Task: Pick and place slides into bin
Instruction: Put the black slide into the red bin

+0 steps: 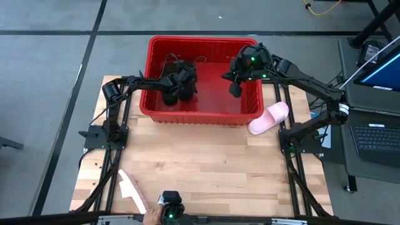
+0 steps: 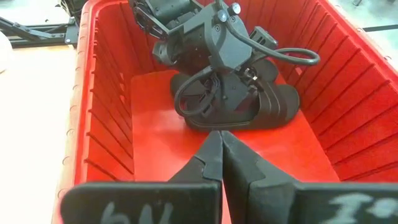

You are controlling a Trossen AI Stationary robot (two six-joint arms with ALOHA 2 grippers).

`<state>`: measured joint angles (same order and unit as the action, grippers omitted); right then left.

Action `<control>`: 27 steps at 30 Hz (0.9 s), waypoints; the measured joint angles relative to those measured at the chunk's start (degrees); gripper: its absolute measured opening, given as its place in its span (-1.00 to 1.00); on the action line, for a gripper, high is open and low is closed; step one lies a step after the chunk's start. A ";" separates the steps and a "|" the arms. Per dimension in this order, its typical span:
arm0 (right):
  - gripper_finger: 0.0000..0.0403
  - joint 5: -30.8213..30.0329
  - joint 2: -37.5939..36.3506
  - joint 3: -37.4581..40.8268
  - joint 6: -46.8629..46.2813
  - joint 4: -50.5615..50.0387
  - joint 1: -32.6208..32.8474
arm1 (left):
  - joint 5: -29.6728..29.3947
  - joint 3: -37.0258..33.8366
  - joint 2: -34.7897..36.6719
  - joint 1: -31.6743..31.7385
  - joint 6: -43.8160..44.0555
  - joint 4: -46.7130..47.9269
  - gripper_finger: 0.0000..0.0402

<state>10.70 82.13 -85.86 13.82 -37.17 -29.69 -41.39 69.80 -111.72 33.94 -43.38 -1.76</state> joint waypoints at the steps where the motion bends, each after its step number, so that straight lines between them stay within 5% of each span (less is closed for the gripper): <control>1: -0.98 0.00 0.00 0.00 -0.01 -0.01 0.00 | 0.07 0.00 0.00 -0.03 0.00 0.00 -0.98; 27: -0.98 0.00 0.00 0.02 -1.20 -0.04 0.00 | 2.84 0.00 0.00 -0.07 -0.91 -0.13 -0.92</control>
<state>10.70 82.13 -85.84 12.62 -37.21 -29.69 -38.54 69.80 -111.72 33.87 -44.29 -1.89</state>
